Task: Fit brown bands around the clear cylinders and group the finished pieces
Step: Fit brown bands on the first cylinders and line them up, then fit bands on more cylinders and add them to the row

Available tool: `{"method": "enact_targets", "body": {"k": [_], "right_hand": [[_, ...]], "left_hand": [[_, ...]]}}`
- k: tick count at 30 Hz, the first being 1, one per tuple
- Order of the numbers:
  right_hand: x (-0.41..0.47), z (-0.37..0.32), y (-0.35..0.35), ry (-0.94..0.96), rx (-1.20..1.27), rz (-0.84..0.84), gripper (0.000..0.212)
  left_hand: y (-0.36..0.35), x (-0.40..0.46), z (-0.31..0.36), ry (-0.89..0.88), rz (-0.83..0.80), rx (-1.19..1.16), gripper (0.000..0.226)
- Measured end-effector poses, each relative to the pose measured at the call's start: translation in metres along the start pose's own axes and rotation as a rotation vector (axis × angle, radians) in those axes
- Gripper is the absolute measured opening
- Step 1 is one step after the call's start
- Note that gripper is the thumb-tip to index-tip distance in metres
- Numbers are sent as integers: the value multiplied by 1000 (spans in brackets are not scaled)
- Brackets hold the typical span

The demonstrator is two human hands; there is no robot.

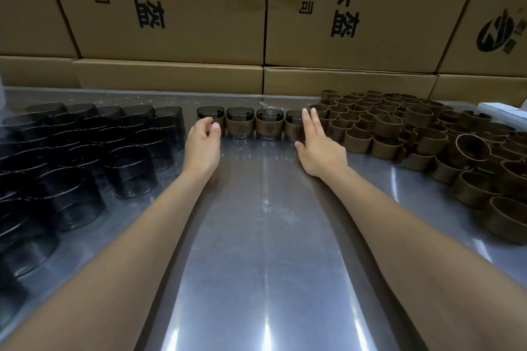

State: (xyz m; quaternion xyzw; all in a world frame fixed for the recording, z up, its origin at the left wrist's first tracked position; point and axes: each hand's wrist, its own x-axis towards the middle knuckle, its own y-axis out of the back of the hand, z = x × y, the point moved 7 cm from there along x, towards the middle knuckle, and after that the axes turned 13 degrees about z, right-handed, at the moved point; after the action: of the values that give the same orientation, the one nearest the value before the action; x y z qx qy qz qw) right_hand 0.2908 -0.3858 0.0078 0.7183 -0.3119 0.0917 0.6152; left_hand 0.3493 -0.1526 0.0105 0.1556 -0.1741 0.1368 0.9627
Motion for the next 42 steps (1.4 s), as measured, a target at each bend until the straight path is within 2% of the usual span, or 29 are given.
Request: {"method": "enact_targets", "body": {"k": [7, 10, 13, 17, 22, 28, 30, 34, 39, 42], "right_hand": [[-3, 2, 4, -65, 47, 88, 75], [-12, 3, 13, -110, 49, 132, 69], [-24, 0, 25, -79, 17, 173, 62], [-44, -2, 35, -89, 33, 101, 50], [-78, -6, 50, -25, 35, 48, 28], [-121, -9, 77, 36, 47, 15, 28], [-134, -8, 85, 59, 59, 10, 22], [-158, -5, 94, 100, 109, -24, 24], [-166, -6, 98, 117, 125, -45, 29], [-164, -7, 100, 106, 132, -43, 28]], "left_hand": [[2, -1, 2, 4, 4, -10, 40], [4, -5, 5, -9, 2, 11, 38], [6, -12, 9, -29, -13, 18, 35], [17, -29, 17, -61, -5, 74, 29], [37, -67, 29, -202, -27, 244, 23], [65, -114, 52, -524, -78, 437, 18], [72, -126, 51, -547, -102, 492, 18], [87, -129, 43, -488, -104, 599, 33], [106, -98, 42, -465, 40, 851, 69], [114, -87, 29, -398, 60, 910, 76]]}}
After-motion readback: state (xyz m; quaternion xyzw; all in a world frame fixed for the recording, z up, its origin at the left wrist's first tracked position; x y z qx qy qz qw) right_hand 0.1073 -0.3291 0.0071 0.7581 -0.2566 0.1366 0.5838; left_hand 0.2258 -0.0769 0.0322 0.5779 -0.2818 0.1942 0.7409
